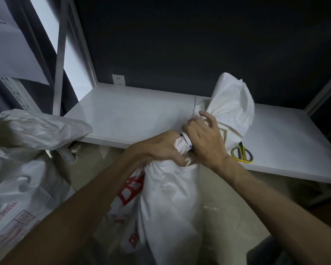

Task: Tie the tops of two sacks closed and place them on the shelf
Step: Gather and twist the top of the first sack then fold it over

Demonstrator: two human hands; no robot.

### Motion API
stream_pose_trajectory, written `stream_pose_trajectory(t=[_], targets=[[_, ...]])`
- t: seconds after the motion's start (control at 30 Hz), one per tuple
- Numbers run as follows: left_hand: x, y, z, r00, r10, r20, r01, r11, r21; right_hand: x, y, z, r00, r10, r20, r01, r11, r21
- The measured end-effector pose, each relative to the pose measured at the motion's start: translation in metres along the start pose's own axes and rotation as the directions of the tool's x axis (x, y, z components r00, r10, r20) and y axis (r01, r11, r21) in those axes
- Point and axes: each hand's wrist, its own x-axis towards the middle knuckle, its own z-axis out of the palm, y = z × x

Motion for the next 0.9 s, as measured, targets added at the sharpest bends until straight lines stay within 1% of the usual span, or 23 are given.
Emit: stream_pose_trajectory(t=[0.07, 0.13, 0.17, 0.23, 0.3, 0.33, 0.37, 0.43, 0.47, 0.5, 0.57, 0.67, 0.73, 0.8, 0.83, 0.87, 0.9], targets=[[-0.003, 0.002, -0.002, 1.0, -0.013, -0.024, 0.014, 0.998, 0.054, 0.009, 0.002, 0.002, 0.999, 0.019, 0.028, -0.018, 0.999, -0.052], [-0.002, 0.0, 0.003, 0.994, -0.028, -0.101, 0.037, 0.995, 0.093, 0.011, 0.0, 0.005, 0.993, 0.043, 0.106, -0.033, 0.995, -0.094], [-0.001, -0.005, 0.007, 0.984, -0.032, -0.175, 0.057, 0.989, 0.138, 0.012, -0.001, 0.005, 0.988, 0.048, 0.15, -0.033, 0.994, -0.107], [-0.001, -0.015, 0.016, 0.935, -0.029, -0.352, 0.126, 0.959, 0.254, 0.017, -0.005, 0.002, 0.961, 0.041, 0.272, -0.013, 0.994, -0.105], [-0.005, -0.021, 0.022, 0.877, 0.03, -0.48, 0.159, 0.923, 0.349, 0.024, -0.009, -0.006, 0.9, 0.033, 0.434, -0.012, 0.999, -0.051], [-0.007, -0.024, 0.024, 0.857, 0.078, -0.509, 0.162, 0.897, 0.411, 0.028, -0.01, -0.011, 0.847, 0.04, 0.53, -0.036, 0.999, -0.018], [-0.007, -0.028, 0.026, 0.844, 0.137, -0.519, 0.152, 0.866, 0.476, 0.032, -0.009, -0.016, 0.775, 0.044, 0.631, -0.07, 0.997, 0.016], [-0.006, -0.033, 0.029, 0.835, 0.242, -0.495, 0.122, 0.795, 0.594, 0.039, -0.007, -0.024, 0.597, 0.078, 0.799, -0.25, 0.964, 0.092], [-0.006, -0.034, 0.031, 0.828, 0.292, -0.479, 0.098, 0.766, 0.635, 0.04, -0.006, -0.026, 0.5, 0.084, 0.862, -0.348, 0.931, 0.112], [-0.005, -0.037, 0.032, 0.819, 0.346, -0.458, 0.057, 0.744, 0.665, 0.04, -0.005, -0.027, 0.424, 0.077, 0.902, -0.429, 0.895, 0.125], [-0.003, -0.043, 0.034, 0.795, 0.415, -0.442, 0.01, 0.72, 0.694, 0.037, -0.004, -0.023, 0.333, 0.058, 0.941, -0.532, 0.836, 0.137], [0.0, -0.05, 0.038, 0.767, 0.455, -0.452, 0.017, 0.69, 0.724, 0.034, -0.001, -0.017, 0.216, 0.034, 0.976, -0.615, 0.781, 0.109], [0.001, -0.053, 0.04, 0.767, 0.483, -0.424, -0.008, 0.667, 0.745, 0.034, 0.0, -0.018, 0.195, 0.034, 0.98, -0.608, 0.788, 0.093], [0.002, -0.054, 0.039, 0.764, 0.518, -0.385, -0.083, 0.671, 0.737, 0.034, 0.001, -0.022, 0.227, 0.06, 0.972, -0.57, 0.817, 0.083], [0.002, -0.054, 0.037, 0.771, 0.517, -0.372, -0.125, 0.696, 0.707, 0.035, 0.002, -0.025, 0.247, 0.071, 0.966, -0.561, 0.824, 0.083], [0.002, -0.052, 0.035, 0.785, 0.502, -0.363, -0.154, 0.726, 0.671, 0.034, 0.002, -0.027, 0.252, 0.075, 0.965, -0.565, 0.821, 0.084], [0.001, -0.051, 0.033, 0.803, 0.475, -0.358, -0.172, 0.762, 0.624, 0.034, 0.001, -0.028, 0.242, 0.072, 0.968, -0.578, 0.812, 0.084]])
